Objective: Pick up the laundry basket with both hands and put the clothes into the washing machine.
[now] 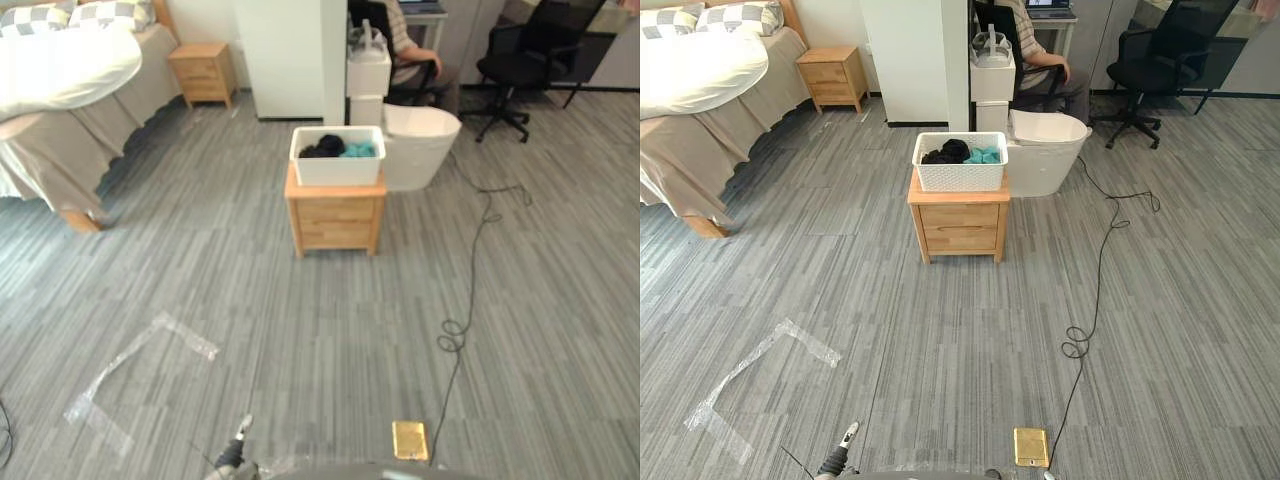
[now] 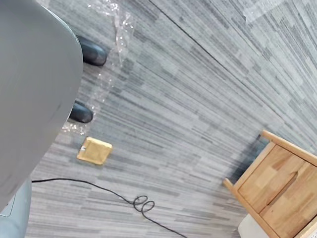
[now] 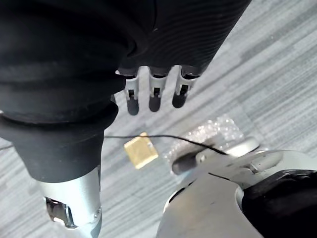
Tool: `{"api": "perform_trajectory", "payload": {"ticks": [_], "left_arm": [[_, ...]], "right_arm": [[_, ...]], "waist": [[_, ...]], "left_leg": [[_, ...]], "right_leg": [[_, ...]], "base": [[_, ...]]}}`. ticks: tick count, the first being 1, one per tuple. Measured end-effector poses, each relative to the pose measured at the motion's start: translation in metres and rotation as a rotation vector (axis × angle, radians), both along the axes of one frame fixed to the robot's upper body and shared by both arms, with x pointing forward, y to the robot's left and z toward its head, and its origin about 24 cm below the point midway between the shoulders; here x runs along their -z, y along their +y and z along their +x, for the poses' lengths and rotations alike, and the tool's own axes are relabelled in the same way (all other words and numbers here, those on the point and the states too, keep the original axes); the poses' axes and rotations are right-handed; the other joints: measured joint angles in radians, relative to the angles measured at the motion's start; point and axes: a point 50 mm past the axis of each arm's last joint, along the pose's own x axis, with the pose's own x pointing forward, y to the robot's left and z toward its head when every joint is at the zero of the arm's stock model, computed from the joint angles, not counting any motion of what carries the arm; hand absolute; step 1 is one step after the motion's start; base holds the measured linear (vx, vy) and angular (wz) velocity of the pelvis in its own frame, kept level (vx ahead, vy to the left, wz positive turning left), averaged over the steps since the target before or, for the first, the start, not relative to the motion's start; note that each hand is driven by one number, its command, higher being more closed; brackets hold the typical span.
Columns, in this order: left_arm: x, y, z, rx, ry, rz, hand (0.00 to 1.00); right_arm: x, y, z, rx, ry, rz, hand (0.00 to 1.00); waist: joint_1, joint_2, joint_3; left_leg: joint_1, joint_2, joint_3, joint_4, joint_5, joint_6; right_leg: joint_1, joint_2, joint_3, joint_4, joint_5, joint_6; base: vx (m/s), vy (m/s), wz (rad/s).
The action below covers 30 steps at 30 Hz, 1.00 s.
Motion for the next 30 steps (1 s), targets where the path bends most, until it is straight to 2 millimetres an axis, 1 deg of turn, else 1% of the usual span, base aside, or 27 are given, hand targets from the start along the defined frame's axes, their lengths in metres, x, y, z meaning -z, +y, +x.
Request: {"api": "perform_trajectory", "payload": {"ticks": [12, 17, 30], "left_arm": [[-0.0002, -0.0030, 0.0013, 0.042, -0.019, -0.017, 0.00], [-0.0002, -0.0027, 0.0012, 0.037, -0.019, -0.019, 0.00], [0.0000, -0.0018, 0.0030, 0.038, -0.014, -0.015, 0.00]], "right_arm": [[-0.0003, -0.0004, 0.0010, 0.015, -0.012, 0.005, 0.00], [-0.0002, -0.0003, 0.0010, 0.015, -0.012, 0.005, 0.00], [-0.0003, 0.0002, 0.0030, 0.014, -0.016, 0.006, 0.00]], "waist": [[0.003, -0.004, 0.006], [0.003, -0.005, 0.007], [0.004, -0.011, 0.017]], "left_leg": [[0.002, 0.006, 0.002, 0.003, 0.000, 0.000], [0.003, 0.007, 0.002, 0.000, 0.000, 0.000], [0.018, 0.006, 0.004, -0.012, 0.000, 0.000]], "right_leg": [[0.004, 0.005, -0.002, -0.001, -0.002, 0.002], [0.003, 0.006, -0.001, -0.001, 0.002, -0.003], [0.011, 0.006, -0.001, -0.002, 0.001, -0.001]], "base": [[-0.04, 0.003, 0.00], [0.00, 0.000, 0.00], [0.00, 0.000, 0.00]]}}
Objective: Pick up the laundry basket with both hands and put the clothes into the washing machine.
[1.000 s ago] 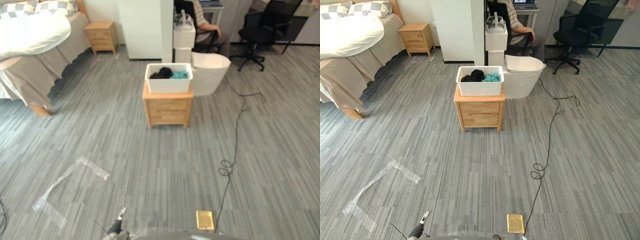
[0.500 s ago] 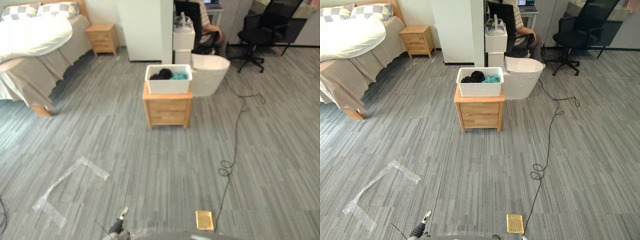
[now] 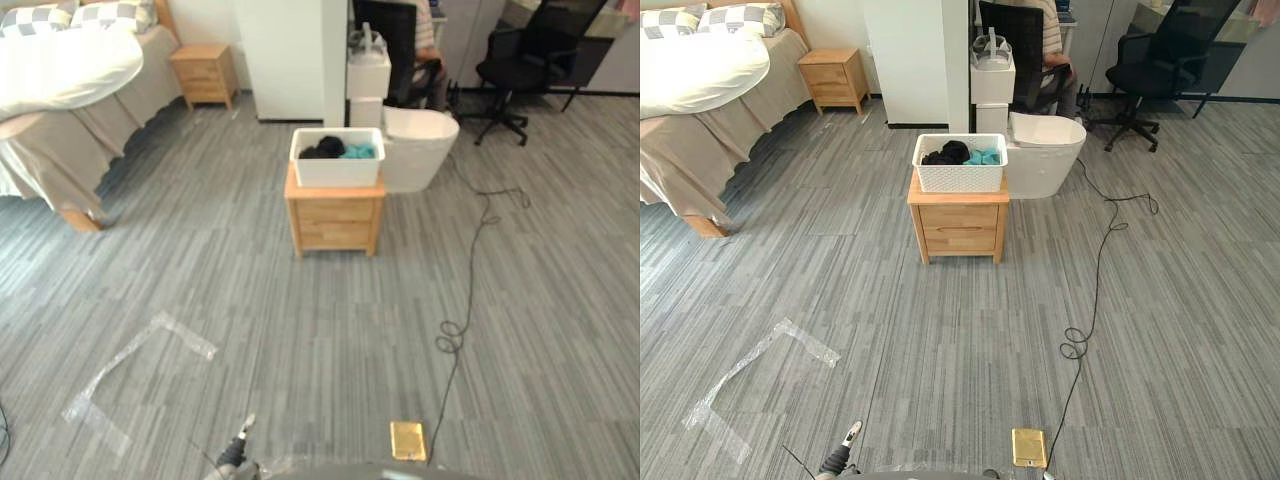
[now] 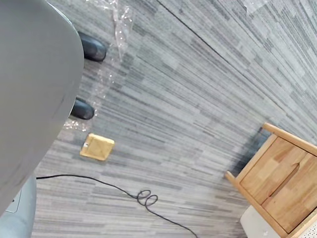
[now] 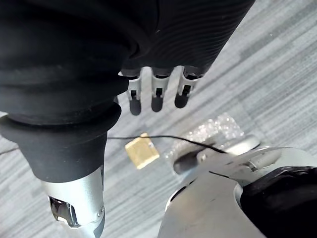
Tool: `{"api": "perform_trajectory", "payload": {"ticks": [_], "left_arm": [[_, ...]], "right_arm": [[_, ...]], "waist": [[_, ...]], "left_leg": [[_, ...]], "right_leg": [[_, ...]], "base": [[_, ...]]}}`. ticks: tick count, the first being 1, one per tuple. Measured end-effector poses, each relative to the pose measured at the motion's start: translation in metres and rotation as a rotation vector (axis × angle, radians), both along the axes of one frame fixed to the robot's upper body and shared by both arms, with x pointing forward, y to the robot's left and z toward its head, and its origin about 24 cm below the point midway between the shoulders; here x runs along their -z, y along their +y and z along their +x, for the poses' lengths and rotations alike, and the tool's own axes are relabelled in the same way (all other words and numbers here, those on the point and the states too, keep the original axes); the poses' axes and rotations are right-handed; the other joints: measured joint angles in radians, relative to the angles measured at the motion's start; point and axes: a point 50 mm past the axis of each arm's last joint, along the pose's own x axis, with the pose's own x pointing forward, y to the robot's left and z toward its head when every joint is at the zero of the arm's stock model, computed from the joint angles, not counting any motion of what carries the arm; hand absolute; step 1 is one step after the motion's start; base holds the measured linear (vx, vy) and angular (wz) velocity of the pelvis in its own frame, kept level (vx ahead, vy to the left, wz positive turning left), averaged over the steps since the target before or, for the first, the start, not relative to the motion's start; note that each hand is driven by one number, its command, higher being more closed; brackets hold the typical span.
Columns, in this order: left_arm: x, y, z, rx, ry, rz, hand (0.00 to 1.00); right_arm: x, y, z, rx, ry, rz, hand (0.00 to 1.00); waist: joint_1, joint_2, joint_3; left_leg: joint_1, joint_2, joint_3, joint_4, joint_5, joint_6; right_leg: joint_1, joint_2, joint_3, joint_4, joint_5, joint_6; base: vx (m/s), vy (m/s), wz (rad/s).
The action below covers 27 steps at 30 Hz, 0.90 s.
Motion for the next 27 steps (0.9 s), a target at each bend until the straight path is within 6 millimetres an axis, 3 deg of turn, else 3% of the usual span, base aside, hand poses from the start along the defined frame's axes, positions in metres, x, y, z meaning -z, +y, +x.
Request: {"api": "perform_trajectory", "payload": {"ticks": [13, 14, 15, 16, 17, 18, 19, 21, 22, 25, 27], "left_arm": [[-0.001, 0.005, 0.001, -0.055, -0.007, 0.003, 0.00], [-0.002, 0.010, 0.002, -0.091, -0.020, 0.008, 0.00], [-0.003, 0.012, 0.002, -0.128, -0.033, 0.009, 0.00], [-0.003, 0.013, 0.001, -0.164, -0.043, 0.006, 0.00], [-0.004, 0.015, -0.001, -0.219, -0.056, 0.004, 0.00], [-0.005, 0.017, -0.001, -0.241, -0.062, 0.006, 0.00], [-0.007, 0.018, 0.003, -0.268, -0.086, 0.004, 0.00], [-0.007, 0.015, 0.006, -0.232, -0.091, 0.001, 0.00], [-0.007, 0.013, 0.008, -0.205, -0.095, -0.003, 0.00], [-0.007, 0.009, 0.010, -0.193, -0.100, -0.013, 0.00], [-0.006, 0.007, 0.008, -0.184, -0.094, -0.017, 0.00]], "right_arm": [[0.000, 0.003, 0.004, 0.031, -0.010, 0.006, 0.00], [0.000, 0.006, 0.007, 0.037, -0.019, 0.010, 0.00], [0.000, 0.006, 0.009, 0.041, -0.023, 0.005, 0.00], [0.000, 0.005, 0.010, 0.039, -0.030, 0.000, 0.00], [-0.001, 0.006, 0.014, 0.049, -0.051, 0.001, 0.00], [-0.002, 0.007, 0.017, 0.051, -0.066, 0.001, 0.00], [-0.003, 0.007, 0.022, 0.046, -0.085, -0.004, 0.00], [-0.003, 0.005, 0.023, 0.058, -0.086, -0.008, 0.00], [-0.004, 0.003, 0.027, 0.061, -0.092, -0.012, 0.00], [-0.006, 0.000, 0.037, 0.060, -0.117, -0.017, 0.00], [-0.006, -0.003, 0.036, 0.078, -0.119, -0.019, 0.00]], "waist": [[-0.003, -0.003, 0.013], [-0.012, -0.014, 0.030], [-0.021, -0.003, 0.041], [-0.020, -0.008, 0.038], [-0.017, 0.001, 0.045], [-0.014, -0.001, 0.049], [0.007, -0.002, 0.063], [0.012, -0.002, 0.072], [0.014, 0.008, 0.071], [0.030, 0.023, 0.068], [0.034, 0.046, 0.056]], "left_leg": [[-0.025, 0.004, -0.006, 0.022, -0.004, 0.000], [-0.052, 0.011, -0.010, 0.107, -0.048, -0.010], [-0.105, 0.031, -0.010, 0.236, -0.112, -0.018], [-0.137, 0.049, 0.003, 0.320, -0.146, -0.019], [-0.222, 0.083, 0.036, 0.504, -0.173, -0.013], [-0.272, 0.103, 0.061, 0.619, -0.161, -0.009], [-0.372, 0.132, 0.105, 0.801, -0.146, 0.010], [-0.409, 0.128, 0.112, 0.775, -0.158, 0.026], [-0.427, 0.108, 0.116, 0.688, -0.154, 0.026], [-0.476, 0.052, 0.108, 0.416, -0.124, -0.013], [-0.506, 0.048, 0.089, 0.370, -0.120, -0.020]], "right_leg": [[-0.003, 0.002, -0.011, 0.005, -0.005, -0.004], [0.013, 0.003, -0.020, 0.005, -0.023, -0.002], [0.015, 0.013, -0.029, 0.009, -0.049, -0.027], [0.011, 0.022, -0.032, 0.024, -0.057, -0.039], [0.003, 0.036, -0.023, 0.047, -0.073, -0.063], [0.005, 0.037, -0.019, 0.052, -0.079, -0.073], [0.033, 0.036, 0.004, 0.059, -0.080, -0.085], [0.047, 0.022, 0.016, 0.068, -0.096, -0.088], [0.051, 0.006, 0.031, 0.080, -0.111, -0.086], [0.025, -0.044, 0.087, 0.113, -0.154, -0.066], [0.003, -0.051, 0.117, 0.166, -0.207, -0.047]], "base": [[0.00, 0.002, 0.02], [-0.02, -0.031, 0.17], [-0.05, -0.042, 0.10], [-0.07, -0.040, -0.09], [-0.05, -0.030, -0.20], [0.05, -0.039, -0.41], [0.09, -0.026, -0.37], [0.08, 0.008, -0.28], [0.09, 0.077, -0.37], [0.19, 0.133, -0.55], [0.36, 0.204, -0.53]]}}
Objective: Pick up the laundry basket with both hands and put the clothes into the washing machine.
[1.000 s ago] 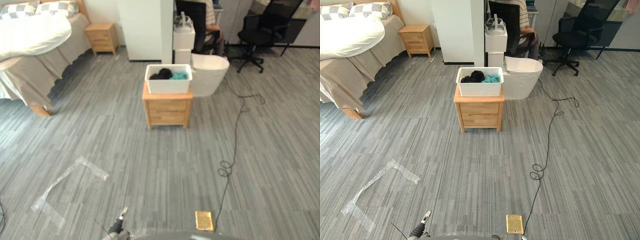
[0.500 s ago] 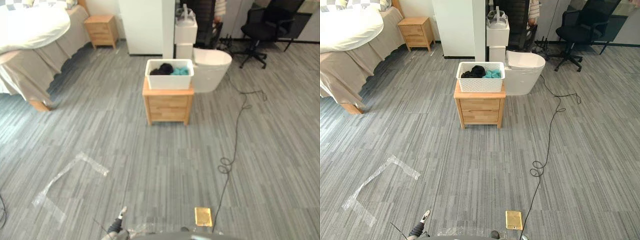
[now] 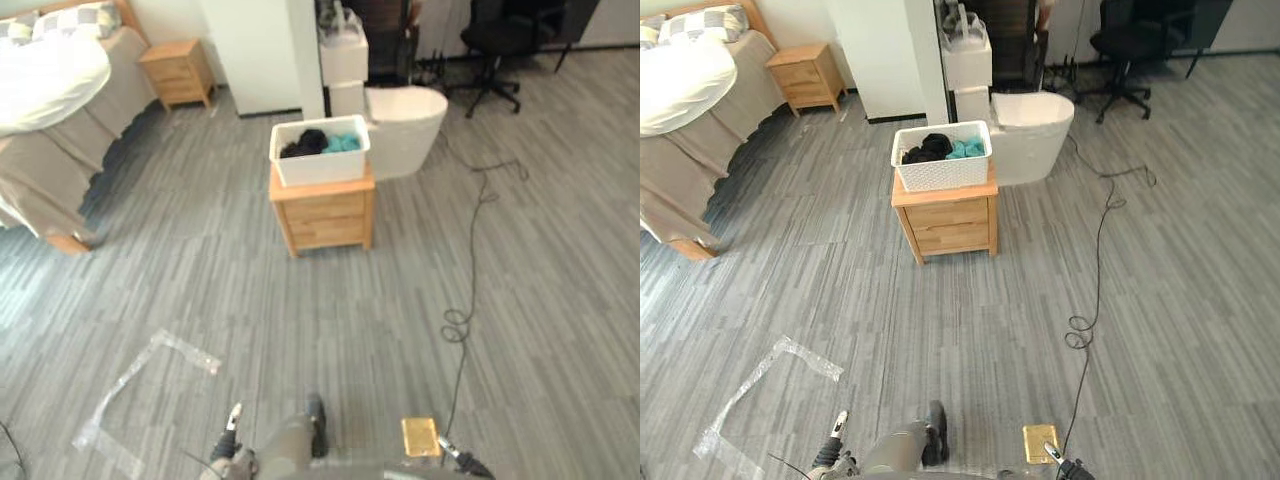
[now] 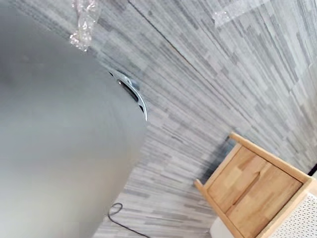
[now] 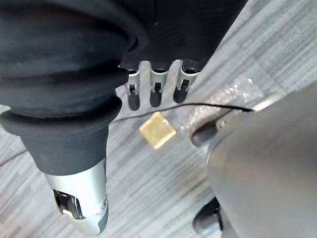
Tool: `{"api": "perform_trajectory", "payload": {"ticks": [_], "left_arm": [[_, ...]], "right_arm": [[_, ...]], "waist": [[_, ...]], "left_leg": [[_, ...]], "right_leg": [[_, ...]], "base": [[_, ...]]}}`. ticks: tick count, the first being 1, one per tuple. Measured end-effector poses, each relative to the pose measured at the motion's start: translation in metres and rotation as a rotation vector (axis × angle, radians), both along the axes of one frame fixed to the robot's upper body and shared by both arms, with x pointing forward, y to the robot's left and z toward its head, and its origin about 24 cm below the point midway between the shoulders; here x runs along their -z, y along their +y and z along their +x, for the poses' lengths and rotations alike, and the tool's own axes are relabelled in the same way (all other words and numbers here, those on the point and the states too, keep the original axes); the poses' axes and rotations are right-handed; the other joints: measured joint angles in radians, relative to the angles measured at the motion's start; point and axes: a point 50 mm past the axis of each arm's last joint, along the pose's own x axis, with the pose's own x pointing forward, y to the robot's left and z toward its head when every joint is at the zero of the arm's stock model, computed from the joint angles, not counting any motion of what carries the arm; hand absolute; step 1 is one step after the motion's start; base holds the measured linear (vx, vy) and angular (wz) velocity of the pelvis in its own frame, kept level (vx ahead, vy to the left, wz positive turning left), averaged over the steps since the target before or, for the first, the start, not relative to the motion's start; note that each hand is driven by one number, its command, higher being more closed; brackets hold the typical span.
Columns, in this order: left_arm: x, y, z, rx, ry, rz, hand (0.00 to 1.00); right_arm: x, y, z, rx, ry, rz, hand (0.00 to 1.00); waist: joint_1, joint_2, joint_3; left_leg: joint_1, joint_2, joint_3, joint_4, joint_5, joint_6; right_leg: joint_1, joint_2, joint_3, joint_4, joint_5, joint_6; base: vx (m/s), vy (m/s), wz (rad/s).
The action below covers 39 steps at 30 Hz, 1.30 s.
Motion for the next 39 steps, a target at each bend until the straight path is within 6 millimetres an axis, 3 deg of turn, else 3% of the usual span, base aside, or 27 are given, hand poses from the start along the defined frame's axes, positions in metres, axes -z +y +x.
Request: {"api": "perform_trajectory", "payload": {"ticks": [2, 3, 4, 5, 6, 8, 9, 12, 13, 15, 17, 18, 20, 21, 22, 23, 24, 25, 26, 27, 29, 31, 33, 34, 35, 37, 39], "left_arm": [[0.001, 0.004, -0.007, -0.016, 0.014, 0.007, 0.00], [0.002, 0.006, -0.016, -0.036, 0.035, 0.008, 0.00], [0.001, 0.011, -0.017, -0.040, 0.038, 0.021, 0.00], [0.000, 0.021, -0.016, -0.049, 0.035, 0.047, 0.00], [-0.002, 0.030, -0.016, -0.040, 0.038, 0.069, 0.00], [-0.001, 0.031, -0.020, -0.020, 0.054, 0.073, 0.00], [0.000, 0.026, -0.026, -0.007, 0.075, 0.059, 0.00], [0.001, 0.016, -0.016, 0.001, 0.056, 0.033, 0.00], [0.000, 0.013, -0.008, 0.008, 0.037, 0.027, 0.00], [0.000, 0.004, -0.001, 0.009, 0.021, 0.009, 0.00], [0.000, 0.001, 0.003, 0.000, 0.013, 0.009, 0.00], [-0.001, 0.005, 0.001, -0.042, 0.017, 0.021, 0.00], [0.000, 0.000, 0.000, -0.096, 0.015, 0.007, 0.00], [-0.001, -0.003, 0.002, -0.145, -0.004, -0.009, 0.00], [-0.002, -0.004, 0.004, -0.172, -0.017, -0.014, 0.00], [-0.003, -0.004, 0.005, -0.194, -0.025, -0.016, 0.00], [-0.003, 0.001, 0.003, -0.203, -0.024, -0.006, 0.00], [-0.003, 0.003, 0.002, -0.204, -0.023, -0.002, 0.00], [-0.005, 0.009, 0.002, -0.207, -0.038, 0.016, 0.00], [-0.007, 0.015, 0.002, -0.186, -0.047, 0.037, 0.00], [-0.010, 0.014, 0.008, -0.158, -0.070, 0.042, 0.00], [-0.011, 0.009, 0.013, -0.154, -0.088, 0.032, 0.00], [-0.011, 0.007, 0.010, -0.210, -0.082, 0.022, 0.00], [-0.010, 0.007, 0.009, -0.221, -0.078, 0.019, 0.00], [-0.009, 0.009, 0.003, -0.244, -0.062, 0.024, 0.00], [-0.010, 0.018, -0.001, -0.284, -0.053, 0.049, 0.00], [-0.010, 0.023, -0.004, -0.316, -0.038, 0.068, 0.00]], "right_arm": [[0.001, 0.001, -0.006, 0.005, 0.012, 0.006, 0.00], [0.003, 0.003, -0.016, 0.028, 0.037, 0.015, 0.00], [0.005, 0.007, -0.019, 0.043, 0.048, 0.030, 0.00], [0.006, 0.012, -0.020, 0.081, 0.047, 0.052, 0.00], [0.008, 0.020, -0.023, 0.112, 0.054, 0.076, 0.00], [0.008, 0.021, -0.029, 0.129, 0.066, 0.078, 0.00], [0.007, 0.015, -0.029, 0.121, 0.058, 0.060, 0.00], [0.002, 0.006, -0.017, 0.097, -0.002, 0.017, 0.00], [0.000, 0.004, -0.010, 0.095, -0.027, 0.005, 0.00], [-0.005, -0.002, 0.001, 0.084, -0.069, -0.021, 0.00], [-0.010, -0.003, 0.015, 0.076, -0.121, -0.041, 0.00], [-0.009, 0.004, 0.015, 0.070, -0.120, -0.023, 0.00], [-0.010, 0.002, 0.017, 0.091, -0.131, -0.028, 0.00], [-0.014, -0.001, 0.025, 0.088, -0.161, -0.046, 0.00], [-0.016, -0.002, 0.030, 0.085, -0.181, -0.053, 0.00], [-0.020, -0.001, 0.037, 0.071, -0.207, -0.060, 0.00], [-0.020, 0.004, 0.042, 0.050, -0.215, -0.052, 0.00], [-0.021, 0.005, 0.045, 0.042, -0.220, -0.049, 0.00], [-0.021, 0.009, 0.050, 0.035, -0.230, -0.042, 0.00], [-0.023, 0.010, 0.054, 0.033, -0.243, -0.046, 0.00], [-0.029, 0.004, 0.064, 0.042, -0.284, -0.064, 0.00], [-0.040, -0.004, 0.083, 0.060, -0.354, -0.084, 0.00], [-0.049, -0.013, 0.087, 0.100, -0.398, -0.118, 0.00], [-0.051, -0.015, 0.087, 0.111, -0.406, -0.126, 0.00], [-0.055, -0.017, 0.090, 0.135, -0.425, -0.140, 0.00], [-0.063, -0.016, 0.091, 0.167, -0.466, -0.155, 0.00], [-0.080, -0.021, 0.102, 0.209, -0.550, -0.195, 0.00]], "waist": [[0.001, -0.012, -0.014], [0.005, -0.030, -0.055], [0.009, -0.054, -0.054], [0.020, -0.105, -0.026], [0.010, -0.133, -0.008], [-0.020, -0.131, -0.004], [-0.028, -0.113, -0.006], [-0.034, -0.071, -0.009], [-0.040, -0.065, -0.004], [-0.050, -0.031, 0.012], [-0.062, -0.028, 0.013], [-0.062, -0.055, 0.005], [-0.057, -0.017, -0.010], [-0.060, -0.004, -0.015], [-0.057, 0.003, -0.011], [-0.040, 0.022, -0.009], [-0.022, 0.019, -0.005], [-0.022, 0.014, 0.002], [-0.019, -0.029, 0.027], [-0.017, -0.050, 0.027], [-0.003, -0.060, 0.023], [-0.001, -0.047, 0.035], [0.001, -0.030, 0.027], [0.003, -0.025, 0.023], [0.005, -0.014, 0.017], [-0.002, -0.065, -0.003], [0.001, -0.077, -0.007]], "left_leg": [[0.008, -0.013, -0.034, 0.043, -0.007, 0.018], [0.030, -0.038, -0.030, 0.056, 0.024, 0.038], [0.047, -0.058, -0.022, 0.077, 0.035, 0.052], [0.112, -0.101, -0.009, 0.114, 0.007, 0.087], [0.187, -0.135, -0.004, 0.127, -0.050, 0.095], [0.310, -0.147, -0.043, 0.112, -0.106, 0.109], [0.400, -0.128, -0.055, 0.062, -0.128, 0.105], [0.486, -0.089, -0.077, -0.026, -0.142, 0.086], [0.517, -0.072, -0.094, -0.051, -0.143, 0.072], [0.591, -0.018, -0.096, -0.108, -0.138, 0.049], [0.649, 0.013, -0.113, -0.138, -0.125, 0.013], [0.693, 0.015, -0.137, -0.122, -0.136, -0.011], [0.687, 0.079, -0.164, 0.007, -0.124, -0.042], [0.588, 0.109, -0.181, 0.215, -0.050, -0.002], [0.521, 0.131, -0.185, 0.350, 0.015, 0.026], [0.395, 0.186, -0.187, 0.604, 0.086, 0.029], [0.307, 0.233, -0.141, 0.795, 0.075, 0.042], [0.280, 0.247, -0.115, 0.851, 0.066, 0.055], [0.238, 0.255, -0.054, 0.881, 0.043, 0.078], [0.200, 0.246, -0.008, 0.830, 0.027, 0.061], [0.129, 0.211, 0.023, 0.681, 0.008, 0.039], [0.088, 0.143, 0.014, 0.345, -0.003, 0.019], [0.106, 0.067, -0.092, 0.018, 0.058, -0.027], [0.111, 0.058, -0.116, -0.010, 0.090, -0.027], [0.123, 0.039, -0.138, 0.000, 0.158, -0.001], [0.145, -0.011, -0.110, -0.021, 0.136, 0.021], [0.200, -0.045, -0.067, -0.066, 0.104, 0.046]], "right_leg": [[-0.012, -0.019, 0.018, 0.122, -0.111, 0.027], [-0.030, -0.038, 0.024, 0.270, -0.196, 0.078], [-0.072, -0.061, 0.030, 0.423, -0.230, 0.101], [-0.159, -0.107, 0.054, 0.753, -0.203, 0.134], [-0.237, -0.156, 0.057, 1.015, -0.060, 0.132], [-0.285, -0.209, -0.043, 1.220, 0.003, 0.088], [-0.316, -0.214, -0.108, 1.225, 0.003, 0.072], [-0.429, -0.193, -0.186, 1.060, -0.006, 0.085], [-0.475, -0.186, -0.204, 0.917, -0.018, 0.104], [-0.504, -0.128, -0.195, 0.640, -0.007, 0.096], [-0.510, -0.078, -0.097, 0.318, 0.123, 0.100], [-0.507, -0.084, -0.048, 0.277, 0.208, 0.105], [-0.506, -0.054, -0.093, 0.413, 0.176, 0.060], [-0.481, -0.038, -0.124, 0.432, 0.107, 0.043], [-0.456, -0.026, -0.140, 0.421, 0.086, 0.029], [-0.397, 0.011, -0.164, 0.388, 0.063, 0.002], [-0.314, 0.040, -0.171, 0.341, 0.058, -0.006], [-0.259, 0.045, -0.174, 0.310, 0.058, -0.007], [-0.149, 0.039, -0.175, 0.243, 0.059, -0.009], [-0.081, 0.027, -0.183, 0.183, 0.059, -0.008], [-0.037, 0.019, -0.184, 0.124, 0.054, -0.008], [-0.003, 0.013, -0.175, 0.080, 0.039, 0.007], [0.025, 0.011, -0.174, 0.081, 0.004, 0.050], [0.035, 0.013, -0.173, 0.087, -0.013, 0.061], [0.050, 0.004, -0.158, 0.112, -0.052, 0.079], [0.050, -0.057, -0.145, 0.145, -0.077, 0.116], [0.007, -0.105, -0.098, 0.265, -0.077, 0.121]], "base": [[0.53, 0.229, -0.33], [0.56, 0.187, -0.27], [0.55, 0.174, -0.30], [0.54, 0.150, -0.08], [0.54, 0.132, 0.13], [0.62, 0.101, 0.39], [0.55, 0.065, 0.22], [0.54, 0.006, 0.15], [0.69, -0.089, 0.26], [0.71, -0.127, 0.20], [0.81, -0.225, 0.32], [0.96, -0.377, 0.36], [0.78, -0.348, 0.38], [0.55, -0.265, 0.35], [0.67, -0.340, 0.36], [0.78, -0.376, 0.10], [0.65, -0.300, 0.07], [0.73, -0.308, 0.11], [0.52, -0.213, 0.32], [0.60, -0.242, 0.32], [0.34, -0.098, 0.03], [0.35, -0.020, -0.17], [0.31, 0.103, -0.12], [0.36, 0.198, -0.29], [0.24, 0.175, -0.22], [0.32, 0.201, -0.08], [0.38, 0.252, -0.32]]}}
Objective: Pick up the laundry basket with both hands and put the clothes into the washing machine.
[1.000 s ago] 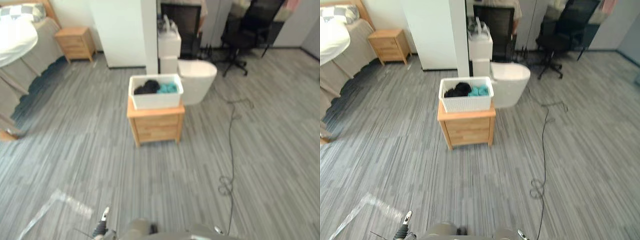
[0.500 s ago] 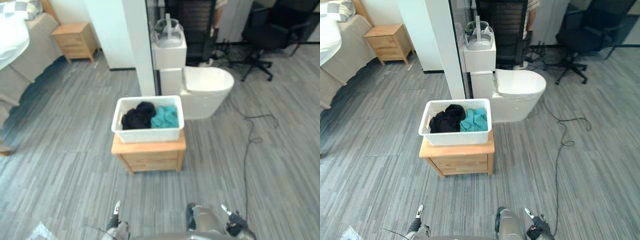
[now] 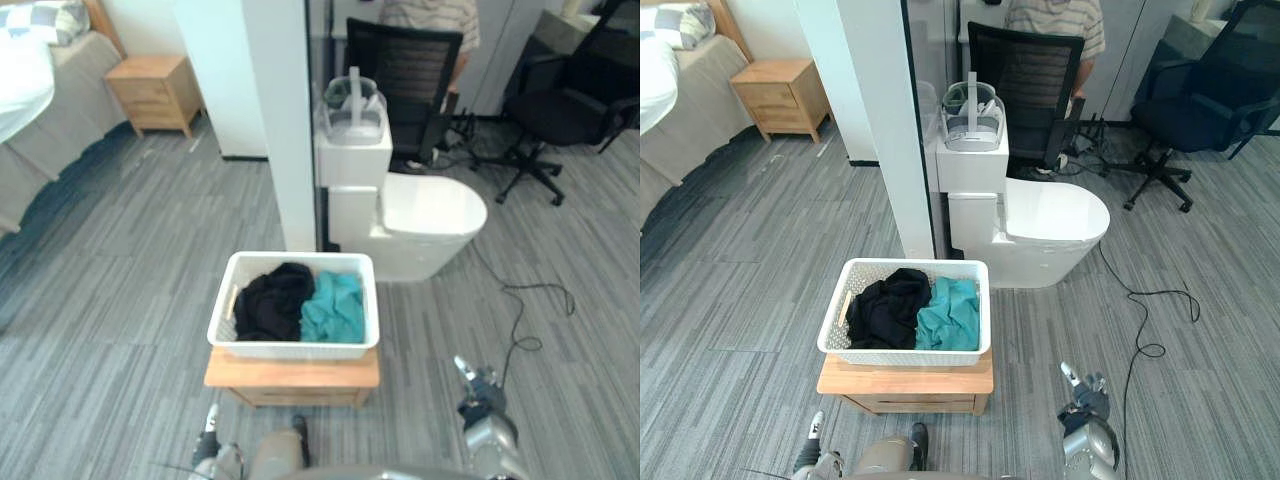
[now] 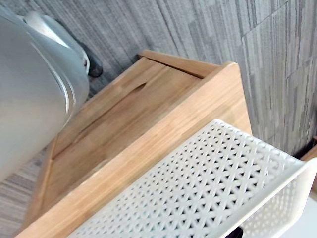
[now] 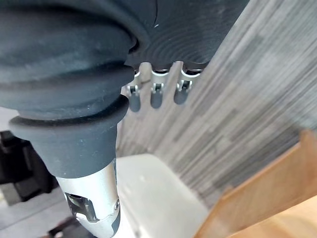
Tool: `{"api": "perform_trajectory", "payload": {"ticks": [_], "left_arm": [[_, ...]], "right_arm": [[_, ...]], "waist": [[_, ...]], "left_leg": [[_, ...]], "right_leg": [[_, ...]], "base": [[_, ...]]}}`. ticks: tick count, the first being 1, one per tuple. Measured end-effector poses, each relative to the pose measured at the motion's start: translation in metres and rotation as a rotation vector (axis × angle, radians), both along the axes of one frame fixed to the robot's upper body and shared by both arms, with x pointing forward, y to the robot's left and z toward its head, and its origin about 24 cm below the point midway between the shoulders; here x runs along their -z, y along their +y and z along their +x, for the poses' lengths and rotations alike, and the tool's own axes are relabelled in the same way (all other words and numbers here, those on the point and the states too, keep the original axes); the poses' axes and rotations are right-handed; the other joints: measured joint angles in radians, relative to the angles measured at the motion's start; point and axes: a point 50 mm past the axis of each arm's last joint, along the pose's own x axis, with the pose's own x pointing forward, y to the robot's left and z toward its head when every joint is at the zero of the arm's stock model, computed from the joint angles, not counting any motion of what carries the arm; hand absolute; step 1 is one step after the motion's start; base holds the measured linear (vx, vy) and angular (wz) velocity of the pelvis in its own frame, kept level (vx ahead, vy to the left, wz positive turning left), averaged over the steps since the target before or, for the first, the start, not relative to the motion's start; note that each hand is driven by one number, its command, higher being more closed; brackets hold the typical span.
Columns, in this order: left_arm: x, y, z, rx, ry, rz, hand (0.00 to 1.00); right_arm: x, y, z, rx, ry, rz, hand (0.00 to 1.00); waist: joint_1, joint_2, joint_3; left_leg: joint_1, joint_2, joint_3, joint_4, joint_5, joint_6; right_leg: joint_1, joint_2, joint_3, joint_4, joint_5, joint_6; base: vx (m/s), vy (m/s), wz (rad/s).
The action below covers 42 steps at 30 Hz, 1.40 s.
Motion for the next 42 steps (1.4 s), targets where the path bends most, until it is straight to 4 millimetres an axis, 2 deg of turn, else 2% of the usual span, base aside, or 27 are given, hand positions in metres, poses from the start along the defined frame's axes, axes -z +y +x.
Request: {"api": "perform_trajectory", "payload": {"ticks": [2, 3, 5, 7, 8, 9, 10, 11, 12, 13, 14, 16, 18, 19, 20, 21, 22, 24, 25, 26, 28, 30, 31, 33, 38, 42], "left_arm": [[0.001, 0.006, -0.008, -0.050, 0.028, 0.012, 0.00], [0.001, 0.013, -0.018, -0.091, 0.058, 0.032, 0.00], [0.000, 0.025, -0.032, -0.164, 0.107, 0.069, 0.00], [-0.008, 0.044, -0.035, -0.254, 0.118, 0.137, 0.00], [-0.018, 0.059, -0.031, -0.327, 0.093, 0.204, 0.00], [-0.033, 0.078, -0.028, -0.436, 0.064, 0.296, 0.00], [-0.036, 0.080, -0.028, -0.457, 0.058, 0.307, 0.00], [-0.048, 0.091, -0.028, -0.542, 0.021, 0.362, 0.00], [-0.068, 0.105, -0.026, -0.636, -0.051, 0.440, 0.00], [-0.104, 0.128, -0.020, -0.718, -0.206, 0.561, 0.00], [-0.112, 0.132, -0.016, -0.697, -0.247, 0.586, 0.00], [-0.121, 0.137, -0.005, -0.608, -0.301, 0.601, 0.00], [-0.129, 0.133, 0.019, -0.472, -0.355, 0.600, 0.00], [-0.139, 0.127, 0.048, -0.248, -0.425, 0.593, 0.00], [-0.144, 0.124, 0.064, -0.097, -0.456, 0.586, 0.00], [-0.153, 0.111, 0.100, 0.270, -0.492, 0.562, 0.00], [-0.155, 0.105, 0.110, 0.383, -0.496, 0.549, 0.00], [-0.156, 0.082, 0.142, 0.755, -0.467, 0.468, 0.00], [-0.158, 0.075, 0.153, 0.882, -0.442, 0.434, 0.00], [-0.160, 0.071, 0.160, 0.962, -0.425, 0.423, 0.00], [-0.176, 0.063, 0.189, 1.172, -0.344, 0.439, 0.00], [-0.191, 0.064, 0.208, 1.209, -0.314, 0.479, 0.00], [-0.206, 0.065, 0.223, 1.230, -0.300, 0.513, 0.00], [-0.215, 0.062, 0.236, 1.273, -0.270, 0.557, 0.00], [-0.239, 0.055, 0.269, 1.292, -0.220, 0.729, 0.00], [-0.256, 0.053, 0.279, 1.276, -0.247, 0.859, 0.00]], "right_arm": [[-0.008, -0.001, 0.004, 0.042, -0.036, -0.004, 0.00], [-0.010, 0.000, 0.005, 0.070, -0.048, 0.005, 0.00], [-0.013, 0.003, 0.006, 0.102, -0.066, 0.016, 0.00], [-0.018, 0.005, 0.006, 0.115, -0.100, 0.023, 0.00], [-0.021, 0.007, 0.002, 0.121, -0.127, 0.031, 0.00], [-0.024, 0.011, -0.004, 0.121, -0.144, 0.040, 0.00], [-0.024, 0.011, -0.005, 0.119, -0.144, 0.037, 0.00], [-0.027, 0.010, -0.005, 0.115, -0.155, 0.032, 0.00], [-0.031, 0.006, -0.005, 0.106, -0.167, 0.015, 0.00], [-0.029, -0.003, -0.009, 0.060, -0.115, -0.002, 0.00], [-0.028, -0.003, -0.010, 0.038, -0.100, 0.002, 0.00], [-0.026, 0.002, -0.007, -0.032, -0.079, 0.020, 0.00], [-0.023, 0.012, -0.004, -0.102, -0.060, 0.034, 0.00], [-0.017, 0.020, -0.003, -0.198, -0.021, 0.055, 0.00], [-0.015, 0.024, -0.002, -0.263, -0.003, 0.073, 0.00], [-0.010, 0.038, 0.008, -0.422, 0.033, 0.120, 0.00], [-0.010, 0.043, 0.013, -0.462, 0.033, 0.141, 0.00], [-0.015, 0.058, 0.034, -0.609, 0.013, 0.204, 0.00], [-0.019, 0.058, 0.041, -0.657, 0.005, 0.213, 0.00], [-0.024, 0.057, 0.046, -0.685, -0.002, 0.208, 0.00], [-0.046, 0.048, 0.073, -0.742, -0.068, 0.177, 0.00], [-0.060, 0.042, 0.087, -0.751, -0.114, 0.158, 0.00], [-0.070, 0.039, 0.096, -0.761, -0.141, 0.136, 0.00], [-0.077, 0.037, 0.099, -0.774, -0.157, 0.118, 0.00], [-0.094, 0.051, 0.094, -0.851, -0.235, 0.105, 0.00], [-0.100, 0.048, 0.079, -0.839, -0.276, 0.089, 0.00]], "waist": [[-0.002, 0.006, 0.001], [-0.002, 0.019, -0.002], [-0.001, 0.044, -0.029], [-0.004, 0.040, -0.035], [-0.001, 0.012, -0.042], [-0.003, -0.021, -0.045], [0.000, -0.020, -0.046], [0.005, -0.012, -0.050], [0.025, -0.012, -0.055], [0.026, 0.017, -0.068], [0.027, 0.028, -0.076], [0.032, 0.032, -0.083], [0.046, 0.027, -0.081], [0.053, 0.013, -0.089], [0.053, 0.003, -0.089], [0.055, -0.010, -0.087], [0.054, -0.011, -0.085], [0.053, -0.007, -0.061], [0.053, 0.004, -0.044], [0.053, 0.001, -0.033], [0.053, 0.022, 0.034], [0.051, 0.025, 0.080], [0.052, 0.021, 0.127], [0.053, 0.014, 0.151], [0.048, -0.011, 0.221], [0.046, -0.012, 0.261]], "left_leg": [[0.064, -0.010, 0.015, -0.044, -0.006, 0.012], [0.115, 0.001, 0.031, -0.082, -0.008, 0.021], [0.156, 0.023, 0.047, -0.136, -0.006, 0.023], [0.165, 0.038, 0.046, -0.146, -0.003, 0.011], [0.163, 0.026, 0.040, -0.142, -0.007, 0.004], [0.171, 0.007, 0.020, -0.135, -0.015, -0.008], [0.175, 0.008, 0.017, -0.136, -0.017, -0.012], [0.181, 0.020, 0.016, -0.145, -0.021, -0.019], [0.181, 0.028, 0.011, -0.149, -0.028, -0.030], [0.206, 0.034, -0.029, -0.186, -0.022, -0.049], [0.213, 0.038, -0.034, -0.190, -0.022, -0.049], [0.213, 0.039, -0.052, -0.190, -0.021, -0.051], [0.194, 0.038, -0.070, -0.193, -0.021, -0.051], [0.163, 0.031, -0.094, -0.187, -0.018, -0.054], [0.146, 0.026, -0.111, -0.179, -0.018, -0.055], [0.122, 0.023, -0.133, -0.172, -0.007, -0.059], [0.112, 0.022, -0.135, -0.169, -0.004, -0.058], [0.081, 0.016, -0.147, -0.136, -0.003, -0.058], [0.065, 0.013, -0.157, -0.126, -0.003, -0.058], [0.053, 0.012, -0.163, -0.123, 0.000, -0.053], [-0.019, 0.008, -0.186, -0.108, 0.029, -0.055], [-0.055, 0.009, -0.193, -0.116, 0.057, -0.058], [-0.069, 0.013, -0.200, -0.126, 0.081, -0.060], [-0.080, 0.015, -0.202, -0.143, 0.102, -0.062], [-0.113, 0.024, -0.207, -0.212, 0.175, -0.072], [-0.142, 0.030, -0.211, -0.256, 0.215, -0.076]], "right_leg": [[-0.044, -0.016, 0.019, 0.127, 0.017, -0.001], [-0.068, -0.020, 0.029, 0.187, 0.020, -0.007], [-0.106, -0.020, -0.007, 0.141, 0.014, -0.009], [-0.120, -0.015, -0.040, 0.030, 0.028, -0.008], [-0.135, -0.022, -0.044, -0.039, 0.090, -0.012], [-0.119, -0.041, -0.049, -0.078, 0.132, 0.014], [-0.109, -0.040, -0.049, -0.088, 0.131, 0.016], [-0.083, -0.025, -0.049, -0.127, 0.131, 0.015], [-0.055, -0.011, -0.052, -0.180, 0.131, 0.015], [-0.004, 0.004, -0.087, -0.228, 0.134, 0.012], [0.006, 0.008, -0.096, -0.228, 0.136, 0.008], [0.008, 0.012, -0.103, -0.229, 0.138, 0.006], [0.002, 0.012, -0.116, -0.230, 0.138, 0.005], [-0.011, 0.011, -0.136, -0.237, 0.138, 0.005], [-0.013, 0.010, -0.149, -0.246, 0.138, 0.005], [-0.029, 0.009, -0.165, -0.246, 0.139, 0.004], [-0.036, 0.010, -0.165, -0.244, 0.141, 0.001], [-0.047, 0.010, -0.174, -0.240, 0.142, 0.001], [-0.054, 0.009, -0.182, -0.238, 0.142, 0.001], [-0.065, 0.008, -0.186, -0.232, 0.142, 0.001], [-0.140, 0.007, -0.199, -0.188, 0.141, 0.000], [-0.180, 0.005, -0.212, -0.171, 0.139, -0.004], [-0.205, 0.004, -0.215, -0.151, 0.135, -0.010], [-0.236, -0.006, -0.219, -0.117, 0.128, -0.017], [-0.336, -0.016, -0.223, -0.028, 0.109, -0.038], [-0.403, -0.019, -0.222, 0.016, 0.106, -0.043]], "base": [[0.21, 0.164, -0.37], [0.17, 0.114, -0.40], [0.21, 0.103, -0.34], [0.22, 0.015, 0.04], [0.19, -0.107, 0.42], [0.21, -0.138, 0.39], [0.22, -0.152, 0.26], [0.17, -0.155, -0.03], [0.29, -0.243, 0.31], [0.28, -0.212, 0.46], [0.28, -0.153, 0.57], [0.10, -0.021, 0.25], [0.02, -0.012, 0.28], [-0.01, -0.014, 0.44], [0.02, -0.015, 0.62], [0.02, -0.005, 0.45], [0.00, 0.010, 0.34], [-0.07, 0.007, 0.17], [-0.09, -0.004, 0.19], [-0.13, 0.010, 0.23], [-0.17, 0.024, 0.25], [-0.19, -0.001, 0.22], [-0.18, -0.018, 0.16], [-0.14, -0.001, 0.10], [-0.15, -0.034, 0.03], [-0.13, -0.040, 0.00]]}}
